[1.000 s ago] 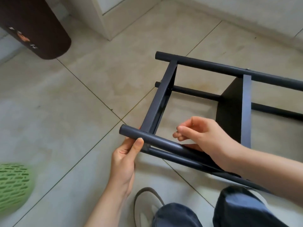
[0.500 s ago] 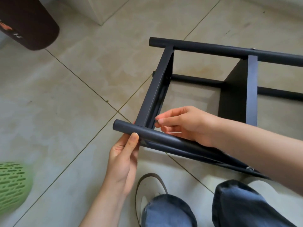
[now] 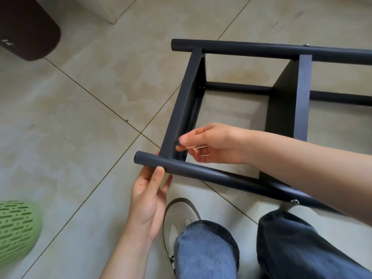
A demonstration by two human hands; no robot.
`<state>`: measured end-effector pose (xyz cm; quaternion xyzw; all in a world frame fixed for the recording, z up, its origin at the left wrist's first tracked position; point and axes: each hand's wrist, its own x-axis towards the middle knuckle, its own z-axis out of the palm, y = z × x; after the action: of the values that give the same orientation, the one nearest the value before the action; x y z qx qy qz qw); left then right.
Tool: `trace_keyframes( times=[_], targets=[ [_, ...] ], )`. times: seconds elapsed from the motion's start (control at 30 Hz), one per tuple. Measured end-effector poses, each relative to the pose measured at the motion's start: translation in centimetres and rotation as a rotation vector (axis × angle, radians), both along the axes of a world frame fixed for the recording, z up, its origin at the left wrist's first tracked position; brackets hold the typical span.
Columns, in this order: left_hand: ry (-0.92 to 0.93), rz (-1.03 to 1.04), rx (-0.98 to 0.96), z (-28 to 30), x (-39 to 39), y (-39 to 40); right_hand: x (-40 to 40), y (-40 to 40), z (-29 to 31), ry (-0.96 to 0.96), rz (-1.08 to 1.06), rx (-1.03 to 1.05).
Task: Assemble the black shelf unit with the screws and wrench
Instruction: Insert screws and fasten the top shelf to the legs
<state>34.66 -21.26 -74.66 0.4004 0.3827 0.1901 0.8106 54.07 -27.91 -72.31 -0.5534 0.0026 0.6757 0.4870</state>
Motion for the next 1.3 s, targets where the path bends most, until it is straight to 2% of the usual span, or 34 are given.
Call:
trace_keyframes(
  times=[0.17,0.37,0.53,0.93,1.13,1.3],
  targets=[
    [0.021,0.011,0.009,-0.3,-0.2,0.1,-0.4,0.3,-1.0,0.008,0.033,-0.032],
    [0.028,0.019,0.013,-0.7,-0.2,0.2,-1.5,0.5,-2.7,0.076,-0.007,0.027],
    [0.033,0.037,0.011,-1.0,-0.2,0.1,-1.8,0.7,-3.2,0.087,0.056,0.029],
    [0.057,0.044,0.054,-1.0,-0.2,0.0,-1.9,1.4,-3.5,0.062,0.113,0.056],
    [0.071,0.007,0.208,-1.0,-0.6,1.0,-2.0,1.5,-3.5,0.088,0.166,0.065],
    [0.130,-0.166,0.506,-0.5,-1.4,3.0,-1.6,1.3,-3.4,0.161,0.229,0.074]
  ],
)
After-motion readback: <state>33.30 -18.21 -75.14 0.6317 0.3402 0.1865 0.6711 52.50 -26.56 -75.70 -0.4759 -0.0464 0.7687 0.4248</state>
